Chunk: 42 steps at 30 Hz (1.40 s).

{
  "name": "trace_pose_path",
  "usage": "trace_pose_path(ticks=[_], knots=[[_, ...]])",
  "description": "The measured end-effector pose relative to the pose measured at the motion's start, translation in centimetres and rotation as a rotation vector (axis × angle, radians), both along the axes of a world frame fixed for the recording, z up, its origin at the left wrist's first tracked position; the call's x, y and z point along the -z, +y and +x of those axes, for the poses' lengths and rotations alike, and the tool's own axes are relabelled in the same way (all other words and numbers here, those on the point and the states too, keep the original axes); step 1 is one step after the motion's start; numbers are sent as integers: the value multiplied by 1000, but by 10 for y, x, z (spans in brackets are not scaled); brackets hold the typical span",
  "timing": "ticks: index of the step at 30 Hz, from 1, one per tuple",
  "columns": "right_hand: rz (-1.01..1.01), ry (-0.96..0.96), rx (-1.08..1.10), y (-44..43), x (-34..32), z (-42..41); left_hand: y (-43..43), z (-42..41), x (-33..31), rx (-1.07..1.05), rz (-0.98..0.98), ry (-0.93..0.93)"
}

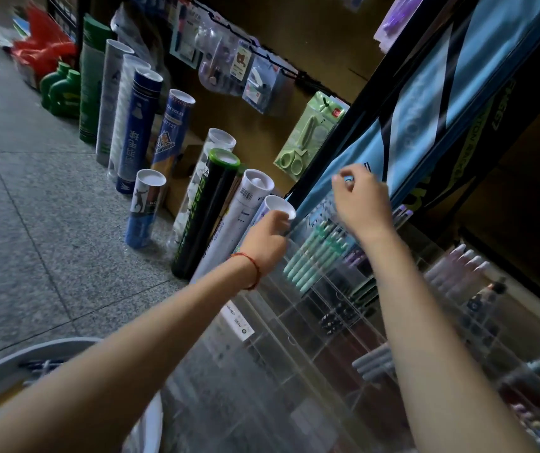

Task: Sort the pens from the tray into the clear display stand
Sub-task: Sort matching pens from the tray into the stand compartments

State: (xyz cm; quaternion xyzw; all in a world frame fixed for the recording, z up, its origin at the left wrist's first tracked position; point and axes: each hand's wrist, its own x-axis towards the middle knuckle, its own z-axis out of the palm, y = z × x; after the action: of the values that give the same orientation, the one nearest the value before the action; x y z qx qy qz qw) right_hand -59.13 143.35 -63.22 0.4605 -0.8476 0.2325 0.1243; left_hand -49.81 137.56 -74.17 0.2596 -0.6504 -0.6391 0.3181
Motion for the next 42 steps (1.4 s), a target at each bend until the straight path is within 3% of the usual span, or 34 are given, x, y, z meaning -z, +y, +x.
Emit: trace_pose_path(ticks=[3,5,10,14,17,22,27,33,39,42], knots=[[-248,-104,-213,-13,-17,32,-8,39,18,-30,-148,-163],[-242,-301,-332,-30,8,51,-10,74,40,26,-260,-350],[419,-819,-379,-52,167,121,-14,184,143,212,-368,-900],[585,-1081,-272,-31,279,168,-6,260,208,205,-245,-1149],[609,-1163,-152,-4,330,177,6,301,239,137,-128,-1191],[672,-1076,-42,32,379,179,26,336,269,7,-29,-1140],[793,-1115,-77,49,395,189,63,318,277,101,-139,-997],[749,-1126,-152,56,399,212,107,300,282,295,-191,-1111],[649,-1081,-38,62,402,247,111,292,280,172,13,-1059],[647,-1176,-58,58,399,253,107,285,278,137,82,-1004]])
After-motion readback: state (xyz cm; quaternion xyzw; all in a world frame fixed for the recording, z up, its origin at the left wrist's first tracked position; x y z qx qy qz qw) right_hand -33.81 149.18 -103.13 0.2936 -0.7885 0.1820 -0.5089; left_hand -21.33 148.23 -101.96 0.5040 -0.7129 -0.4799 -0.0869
